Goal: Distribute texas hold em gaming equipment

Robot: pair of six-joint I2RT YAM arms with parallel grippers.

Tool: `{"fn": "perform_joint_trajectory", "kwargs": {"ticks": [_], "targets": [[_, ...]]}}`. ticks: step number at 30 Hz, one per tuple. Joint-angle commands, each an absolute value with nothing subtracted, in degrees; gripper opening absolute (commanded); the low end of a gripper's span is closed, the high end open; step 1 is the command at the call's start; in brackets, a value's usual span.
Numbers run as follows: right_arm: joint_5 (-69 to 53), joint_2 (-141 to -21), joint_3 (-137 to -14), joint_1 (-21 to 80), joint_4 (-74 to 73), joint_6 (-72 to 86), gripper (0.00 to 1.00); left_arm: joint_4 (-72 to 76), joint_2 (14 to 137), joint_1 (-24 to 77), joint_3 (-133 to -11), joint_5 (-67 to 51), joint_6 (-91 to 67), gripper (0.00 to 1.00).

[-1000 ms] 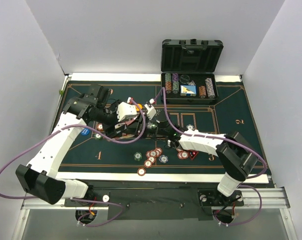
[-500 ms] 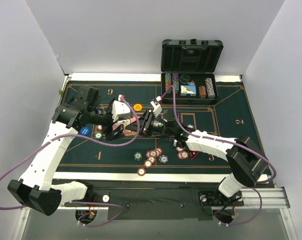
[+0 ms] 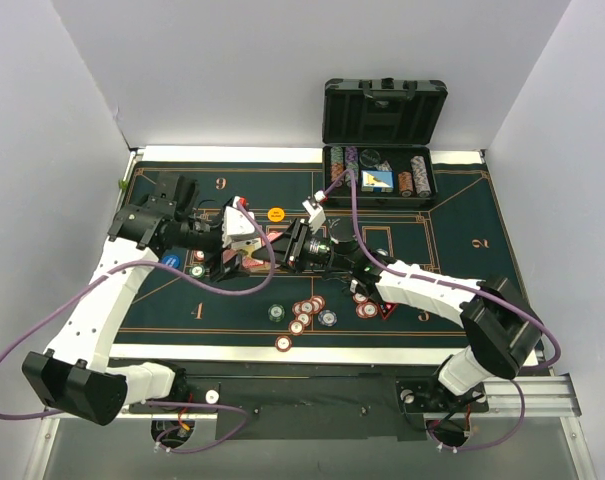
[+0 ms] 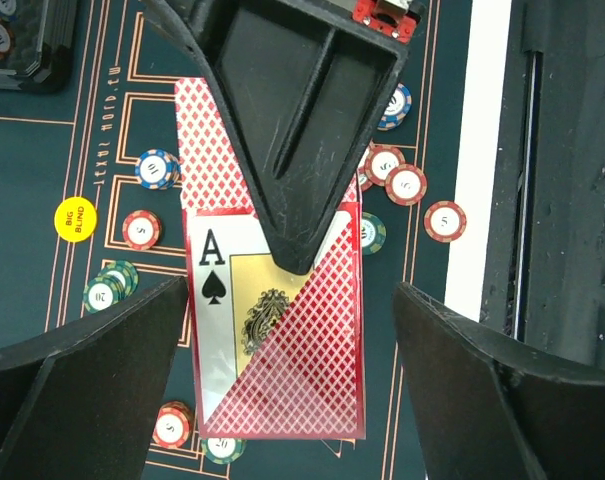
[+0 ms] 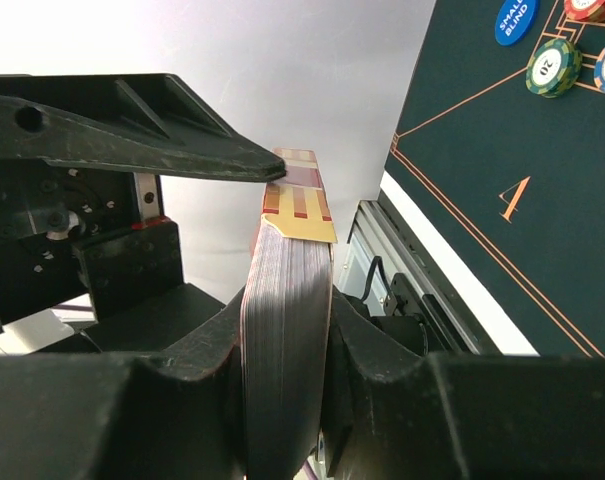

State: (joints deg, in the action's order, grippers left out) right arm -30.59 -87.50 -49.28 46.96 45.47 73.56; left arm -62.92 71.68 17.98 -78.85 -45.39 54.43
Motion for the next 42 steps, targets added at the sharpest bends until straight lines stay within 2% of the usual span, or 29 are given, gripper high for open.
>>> {"fn": "perform_joint_trajectory", "kwargs": {"ticks": [1, 20, 27, 35, 38, 42], "targets": [[-32.52, -86.31, -52.29, 47.37, 53.35, 75.32, 0.00, -62.05, 71.37, 18.90, -77.17, -45.88, 58.01, 0.95], [-32.43, -90.17, -52.82, 48.51, 58.53, 79.28, 0.00, -58.71, 70.14, 18.81, -74.62, -44.30, 58.10, 0.93], [-32.08, -90.79, -52.73, 48.69, 58.45, 79.72, 0.00, -59.59, 69.35, 18.81, -73.83, -43.60, 59.33, 0.81], [-31.99, -90.44, -53.35, 49.04, 57.57, 79.37, 0.00, -60.03, 68.91, 18.90, -72.25, -41.14, 59.51, 0.75], [-31.90, -90.35, -53.44, 49.22, 57.48, 79.19, 0.00, -58.46, 68.73, 18.90, -71.98, -39.91, 56.79, 0.59], [-31.90, -90.53, -53.88, 49.39, 57.57, 79.19, 0.00, -58.27, 68.91, 19.42, -72.33, -38.94, 54.85, 0.57]]}}
